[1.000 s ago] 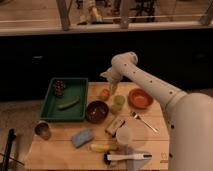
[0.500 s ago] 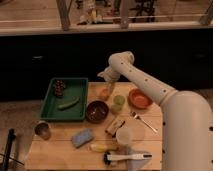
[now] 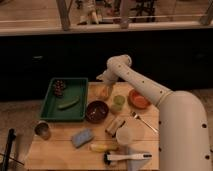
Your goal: Place apple in paper cup
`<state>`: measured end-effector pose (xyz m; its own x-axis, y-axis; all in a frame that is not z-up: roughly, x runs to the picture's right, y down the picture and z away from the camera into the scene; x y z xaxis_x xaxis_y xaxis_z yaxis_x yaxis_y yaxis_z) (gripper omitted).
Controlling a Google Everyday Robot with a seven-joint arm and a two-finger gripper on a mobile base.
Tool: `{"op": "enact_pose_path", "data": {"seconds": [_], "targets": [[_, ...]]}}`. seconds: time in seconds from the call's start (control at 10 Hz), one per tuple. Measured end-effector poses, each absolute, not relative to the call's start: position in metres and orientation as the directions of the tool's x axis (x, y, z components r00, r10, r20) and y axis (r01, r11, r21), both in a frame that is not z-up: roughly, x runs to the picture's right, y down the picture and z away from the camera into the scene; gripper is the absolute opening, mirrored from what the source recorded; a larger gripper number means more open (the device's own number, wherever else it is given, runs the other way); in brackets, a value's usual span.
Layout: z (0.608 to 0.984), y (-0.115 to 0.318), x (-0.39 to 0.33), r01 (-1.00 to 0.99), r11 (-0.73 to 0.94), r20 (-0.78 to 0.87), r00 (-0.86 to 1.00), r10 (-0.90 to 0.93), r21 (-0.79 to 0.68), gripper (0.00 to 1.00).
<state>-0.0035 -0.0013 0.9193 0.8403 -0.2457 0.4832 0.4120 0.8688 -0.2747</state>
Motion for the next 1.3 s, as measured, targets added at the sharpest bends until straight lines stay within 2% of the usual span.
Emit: {"op": "enact_pose_path", "data": {"seconds": [1.1,1.2,1.3], "targets": [[0.967,0.037,0.009,0.327,0.875,0.442,0.884,-0.151,-0.356,0.79],[0.970,0.040,0.009,0.326,0.873,0.444,0.884,-0.146,-0.362,0.74],[0.973,0.043,0.009,0.329,0.870,0.446,0.883,-0.146,-0.367,0.62]]}}
